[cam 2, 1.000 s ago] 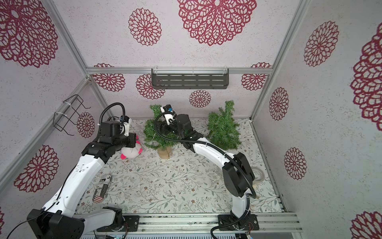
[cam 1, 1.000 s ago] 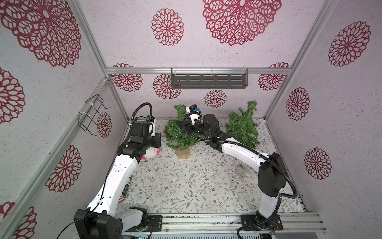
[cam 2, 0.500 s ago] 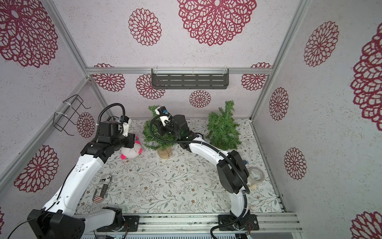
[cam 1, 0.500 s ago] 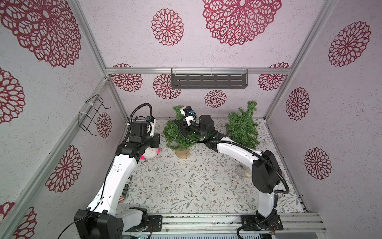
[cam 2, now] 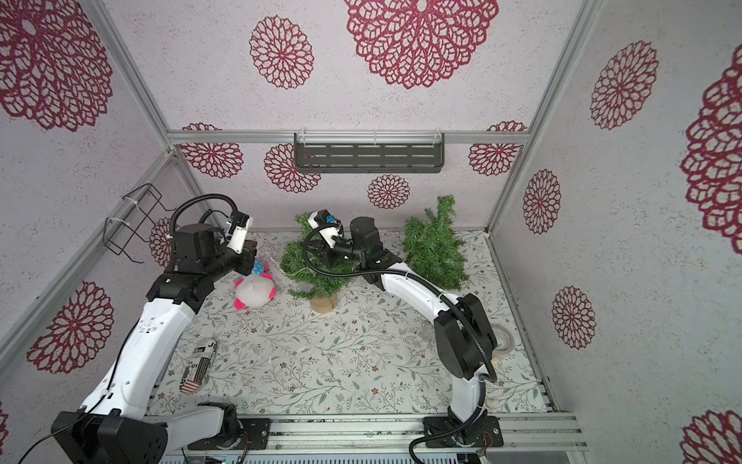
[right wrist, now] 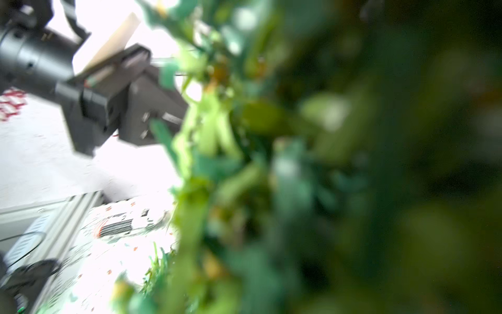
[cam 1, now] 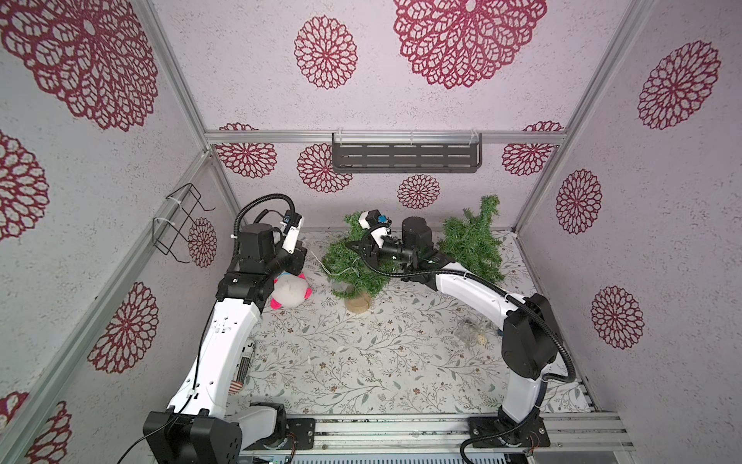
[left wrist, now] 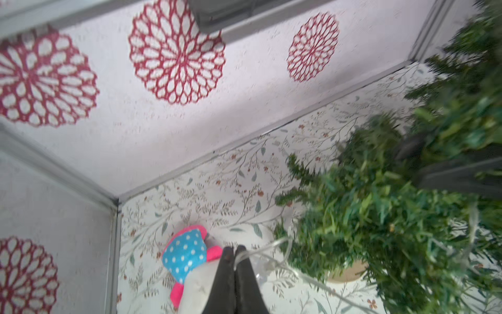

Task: Wrap string light around the christmas tree
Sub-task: Wrap the light string around the Christmas tree.

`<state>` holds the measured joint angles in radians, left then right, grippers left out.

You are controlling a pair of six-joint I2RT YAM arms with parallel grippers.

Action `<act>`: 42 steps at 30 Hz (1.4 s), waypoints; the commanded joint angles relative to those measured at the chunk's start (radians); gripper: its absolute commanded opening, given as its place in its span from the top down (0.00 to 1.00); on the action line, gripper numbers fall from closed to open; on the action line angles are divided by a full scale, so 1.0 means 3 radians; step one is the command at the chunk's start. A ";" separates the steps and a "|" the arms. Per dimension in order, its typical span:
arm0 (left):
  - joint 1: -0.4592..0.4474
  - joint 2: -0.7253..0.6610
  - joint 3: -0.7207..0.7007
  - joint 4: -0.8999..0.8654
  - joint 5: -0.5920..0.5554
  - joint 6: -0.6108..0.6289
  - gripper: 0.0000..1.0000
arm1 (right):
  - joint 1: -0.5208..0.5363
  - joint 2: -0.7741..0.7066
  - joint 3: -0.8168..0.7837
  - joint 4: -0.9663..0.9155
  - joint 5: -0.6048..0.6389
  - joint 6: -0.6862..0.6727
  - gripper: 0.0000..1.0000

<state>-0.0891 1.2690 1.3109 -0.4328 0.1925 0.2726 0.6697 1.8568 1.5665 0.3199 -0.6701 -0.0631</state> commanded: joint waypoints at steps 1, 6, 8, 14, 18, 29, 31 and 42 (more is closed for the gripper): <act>0.0026 0.0289 0.0199 0.0386 0.0535 0.0364 1.00 | -0.0007 -0.0159 0.0042 -0.0121 -0.0387 -0.0034 1.00; 0.0031 0.0649 0.0370 0.0873 0.0965 0.0864 1.00 | -0.0023 -0.0192 -0.0062 -0.0046 -0.0346 0.0011 0.95; 0.0054 0.0839 0.0488 0.1062 0.1081 0.0944 1.00 | -0.0021 -0.0177 -0.0097 0.0083 -0.0427 0.0147 0.95; 0.0062 0.1385 0.0916 0.1702 0.1538 0.0653 1.00 | -0.0019 -0.0196 -0.0299 0.0416 -0.0505 0.0453 0.91; -0.0017 0.1622 0.0860 0.2099 0.2000 0.0311 1.00 | -0.0070 -0.0304 -0.0341 0.0332 -0.0362 0.0465 0.75; -0.0071 0.1826 0.0871 0.2237 0.2254 0.0106 1.00 | -0.0396 -0.0915 -0.0813 0.0427 -0.0262 0.0685 0.32; -0.0084 0.1881 0.0947 0.2199 0.2263 0.0104 1.00 | -0.0495 -0.0977 -0.0883 0.0479 -0.0282 0.0721 0.32; -0.0162 0.2166 0.1341 0.2075 0.2284 0.0106 1.00 | -0.0861 -0.0477 -0.0300 0.0177 0.0217 0.0638 0.60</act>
<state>-0.1284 1.8912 1.6772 0.1936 0.8600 0.3080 0.4080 1.6688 1.4086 0.3939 -0.6476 0.1497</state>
